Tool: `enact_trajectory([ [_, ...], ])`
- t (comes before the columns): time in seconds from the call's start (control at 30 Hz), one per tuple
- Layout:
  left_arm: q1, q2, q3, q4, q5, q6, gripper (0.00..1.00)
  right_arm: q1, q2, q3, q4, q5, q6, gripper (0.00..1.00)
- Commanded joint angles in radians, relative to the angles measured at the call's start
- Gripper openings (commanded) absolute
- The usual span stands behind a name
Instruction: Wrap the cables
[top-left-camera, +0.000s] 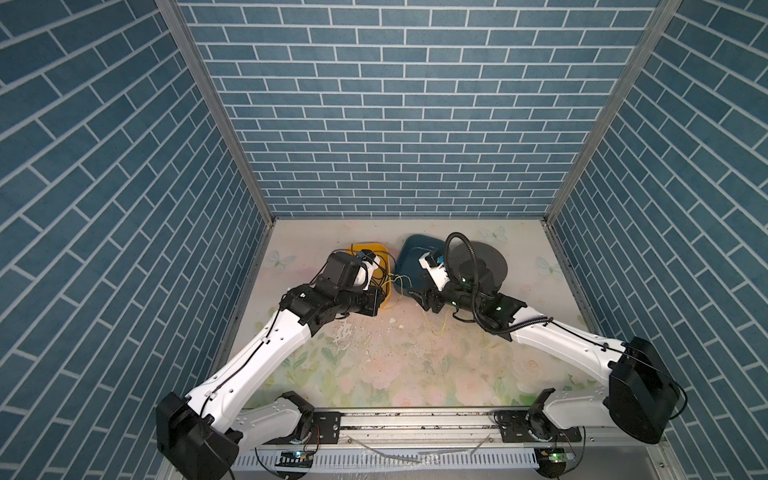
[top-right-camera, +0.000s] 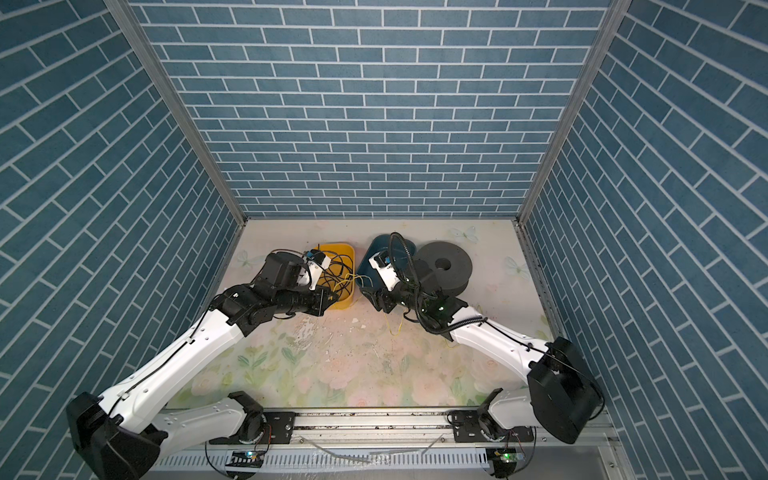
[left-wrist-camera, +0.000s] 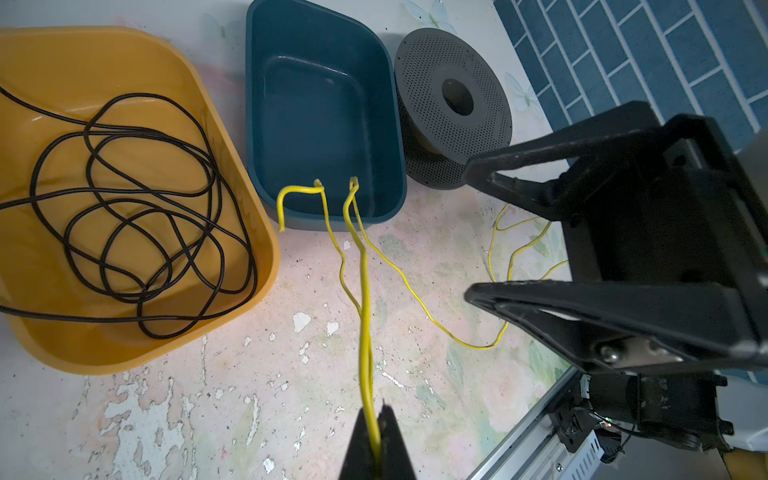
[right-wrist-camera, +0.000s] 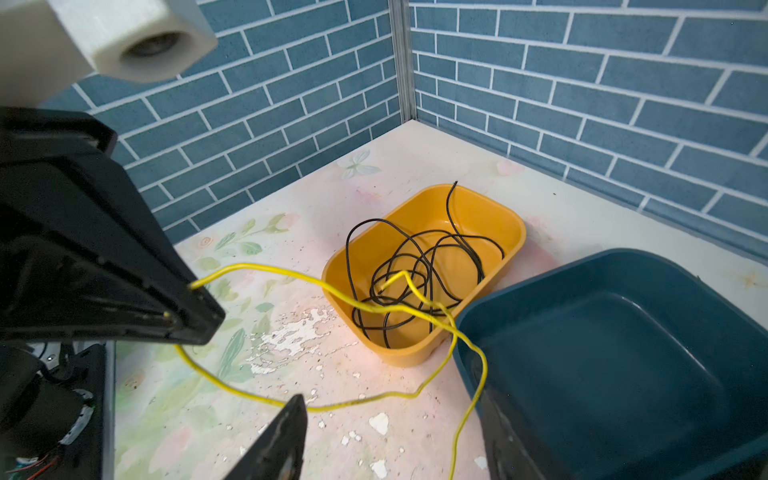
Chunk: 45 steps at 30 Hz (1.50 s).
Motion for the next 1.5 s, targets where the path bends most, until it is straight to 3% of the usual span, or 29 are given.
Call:
enact_trajectory([
  [0.0,-0.005,0.01,0.036,0.014,0.021,-0.005,0.0,0.023,0.053,0.076,0.099,0.033,-0.079,0.63],
  [0.5,-0.005,0.022,0.045,-0.009,0.03,-0.001,0.0,0.094,0.23,0.209,0.121,0.045,-0.133,0.57],
  [0.57,-0.006,0.023,0.044,-0.016,0.028,0.0,0.0,0.098,0.243,0.223,0.131,0.049,-0.131,0.49],
  [0.8,-0.004,0.008,0.039,-0.035,-0.007,0.002,0.04,0.099,0.255,0.241,0.141,0.072,-0.126,0.03],
  [0.83,-0.004,0.003,0.037,-0.035,-0.01,0.002,0.07,0.099,0.252,0.239,0.146,0.082,-0.123,0.0],
  [0.9,-0.003,-0.004,0.033,-0.031,-0.014,0.001,0.26,0.098,0.248,0.233,0.149,0.106,-0.113,0.0],
  [1.07,-0.002,-0.019,0.028,-0.039,-0.035,0.0,0.56,0.1,0.23,0.23,0.139,0.158,-0.083,0.0],
  [1.2,-0.003,-0.06,0.0,-0.021,-0.05,-0.014,0.68,0.096,0.213,0.264,0.05,0.275,-0.027,0.0],
  [1.33,-0.002,-0.107,-0.059,0.042,-0.083,-0.032,0.69,0.089,0.2,0.344,-0.113,0.385,0.076,0.0],
  [1.47,-0.006,-0.153,-0.15,0.176,-0.106,-0.045,0.68,0.077,0.169,0.397,-0.232,0.416,0.179,0.0],
])
